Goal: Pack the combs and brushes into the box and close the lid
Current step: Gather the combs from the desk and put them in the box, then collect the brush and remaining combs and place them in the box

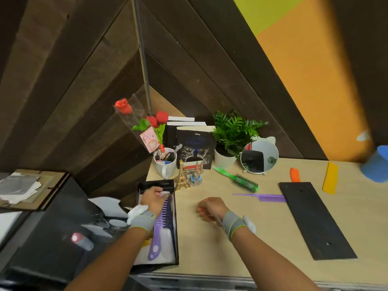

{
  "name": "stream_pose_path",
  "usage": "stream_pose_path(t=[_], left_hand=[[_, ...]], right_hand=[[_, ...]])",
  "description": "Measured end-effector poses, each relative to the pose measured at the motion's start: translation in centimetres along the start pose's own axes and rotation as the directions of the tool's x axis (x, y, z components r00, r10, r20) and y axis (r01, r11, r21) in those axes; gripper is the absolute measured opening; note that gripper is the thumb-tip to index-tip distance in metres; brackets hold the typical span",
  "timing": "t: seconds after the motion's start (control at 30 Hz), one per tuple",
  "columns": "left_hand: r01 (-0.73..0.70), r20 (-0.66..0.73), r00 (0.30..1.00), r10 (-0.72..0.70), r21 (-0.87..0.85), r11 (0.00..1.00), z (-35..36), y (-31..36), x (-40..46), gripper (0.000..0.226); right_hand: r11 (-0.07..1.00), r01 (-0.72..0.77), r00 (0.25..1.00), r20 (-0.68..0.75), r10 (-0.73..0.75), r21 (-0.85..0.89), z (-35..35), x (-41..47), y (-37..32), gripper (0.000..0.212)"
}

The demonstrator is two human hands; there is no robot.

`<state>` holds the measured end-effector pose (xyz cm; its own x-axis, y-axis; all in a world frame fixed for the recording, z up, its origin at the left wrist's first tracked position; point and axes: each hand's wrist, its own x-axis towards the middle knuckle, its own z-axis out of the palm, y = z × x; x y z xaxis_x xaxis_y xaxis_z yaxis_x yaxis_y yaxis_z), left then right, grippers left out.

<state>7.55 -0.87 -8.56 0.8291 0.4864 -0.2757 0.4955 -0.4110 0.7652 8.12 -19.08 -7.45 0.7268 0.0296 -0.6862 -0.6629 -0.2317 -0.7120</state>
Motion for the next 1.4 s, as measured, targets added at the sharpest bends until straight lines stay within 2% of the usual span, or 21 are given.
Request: stream_pose_path(t=[0.17,0.4,0.47,0.53,0.57,0.63,0.67,0.83,0.93,1.03,1.13,1.27,1.4], left_hand=[[-0.116,0.162,0.978,0.132,-0.106,0.988,2.6,2.6,-1.3,0.022],[-0.189,0.319,0.924,0.211,-0.097,0.977,7.2,5.9,-2.5,0.026],[-0.199,0.338,0.915,0.222,-0.100,0.975,8.7,6.6,-2.6,0.025],[-0.217,0.356,0.905,0.231,-0.080,0.973,10.2,7.3,-3.1,0.021],[-0.231,0.365,0.900,0.238,-0.063,0.971,11.1,7.6,-3.4,0.019],[-0.251,0.377,0.892,0.250,-0.048,0.967,13.0,8.4,-4.1,0.020],[-0.262,0.385,0.887,0.255,-0.036,0.965,13.9,8.7,-4.4,0.021],[-0.358,0.419,0.864,0.279,0.122,0.926,18.3,11.1,-5.3,0.031],[-0.477,0.447,0.832,0.329,0.273,0.835,20.5,12.8,-4.8,0.048],[-0.621,0.541,0.762,0.356,0.452,0.641,22.4,14.4,-3.9,0.060],[-0.688,0.622,0.714,0.323,0.536,0.489,23.8,15.7,-3.5,0.064],[-0.712,0.679,0.695,0.238,0.601,0.363,24.5,17.5,-3.2,0.063],[-0.691,0.675,0.716,0.180,0.646,0.324,25.3,18.3,-3.3,0.062]], right_hand=[[1.000,0.001,1.000,-0.020,0.000,0.026,-1.6,-0.2,0.1,0.024],[0.995,0.020,0.993,-0.117,-0.008,0.103,-6.6,-0.7,1.5,0.021],[0.997,0.028,0.987,-0.157,-0.016,0.073,-8.3,-0.6,2.1,0.022],[0.997,0.059,0.971,-0.229,-0.067,-0.041,-10.3,-0.3,2.5,0.020],[0.983,0.073,0.954,-0.275,-0.117,-0.167,-11.3,-0.1,2.8,0.015],[0.888,0.057,0.920,-0.322,-0.224,-0.456,-13.9,0.0,3.4,0.020],[0.834,0.061,0.915,-0.303,-0.266,-0.548,-15.1,-0.2,3.7,0.025],[0.688,0.065,0.931,-0.204,-0.302,-0.722,-21.5,0.1,5.0,0.035],[0.654,0.059,0.941,-0.178,-0.290,-0.754,-24.9,0.5,5.5,0.036],[0.628,0.076,0.948,-0.138,-0.285,-0.774,-27.5,1.1,6.2,0.036],[0.615,0.111,0.950,-0.099,-0.297,-0.781,-29.7,1.6,6.7,0.032],[0.620,0.138,0.950,-0.073,-0.303,-0.772,-31.3,2.0,6.7,0.028],[0.623,0.163,0.949,-0.051,-0.311,-0.765,-32.8,2.6,6.4,0.029]])
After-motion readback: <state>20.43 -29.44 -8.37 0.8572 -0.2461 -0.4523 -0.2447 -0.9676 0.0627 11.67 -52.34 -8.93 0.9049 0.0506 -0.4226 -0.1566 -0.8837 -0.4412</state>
